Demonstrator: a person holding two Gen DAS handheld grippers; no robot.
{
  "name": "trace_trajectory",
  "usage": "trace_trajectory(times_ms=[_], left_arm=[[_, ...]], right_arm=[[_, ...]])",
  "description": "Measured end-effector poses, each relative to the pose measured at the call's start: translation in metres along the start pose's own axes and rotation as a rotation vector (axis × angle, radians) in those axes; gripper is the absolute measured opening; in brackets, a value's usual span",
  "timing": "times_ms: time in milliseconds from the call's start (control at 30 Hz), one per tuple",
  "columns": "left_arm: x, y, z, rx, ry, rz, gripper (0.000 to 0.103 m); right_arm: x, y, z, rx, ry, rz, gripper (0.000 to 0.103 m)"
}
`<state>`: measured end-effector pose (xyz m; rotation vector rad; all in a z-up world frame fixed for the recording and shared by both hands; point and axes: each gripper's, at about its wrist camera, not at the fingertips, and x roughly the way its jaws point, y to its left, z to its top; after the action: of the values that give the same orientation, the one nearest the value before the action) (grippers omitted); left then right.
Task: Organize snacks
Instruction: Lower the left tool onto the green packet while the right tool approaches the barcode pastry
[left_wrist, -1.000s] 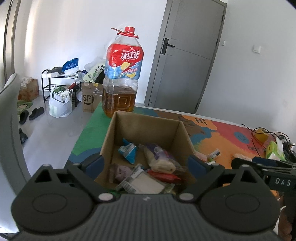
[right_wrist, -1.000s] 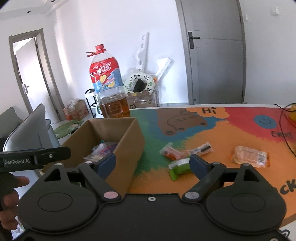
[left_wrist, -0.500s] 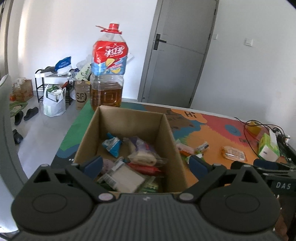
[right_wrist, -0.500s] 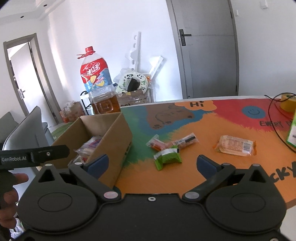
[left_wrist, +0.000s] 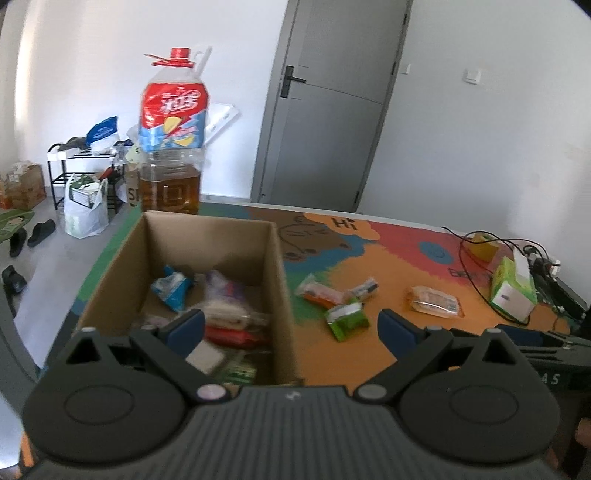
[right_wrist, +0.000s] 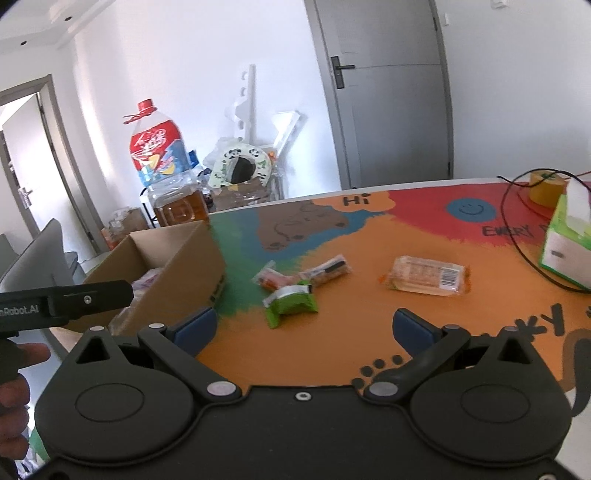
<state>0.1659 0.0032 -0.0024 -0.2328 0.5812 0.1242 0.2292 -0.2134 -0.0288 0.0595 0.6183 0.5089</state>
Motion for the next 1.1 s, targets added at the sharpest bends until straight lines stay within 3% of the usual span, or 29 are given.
trace_trajectory(times_ms=[667,800,1100], left_arm=[[0.039,-0.068,-0.004,0.045,-0.004,-0.109,0.099],[0.050,-0.082,-0.007,0.070,-0.002,-0.116,0.099],[0.088,-0.100,-0.007,0.066,0.029,-0.106,0.098]], right_arm=[[-0.005,-0.071,-0.008,0.085,-0.030,-0.105,0.103],[0.000,-0.085,-0.009,0.093,-0.029,-0.112,0.096],[0.019,-0.113,0.000,0.113,-0.025,-0.111,0.095]])
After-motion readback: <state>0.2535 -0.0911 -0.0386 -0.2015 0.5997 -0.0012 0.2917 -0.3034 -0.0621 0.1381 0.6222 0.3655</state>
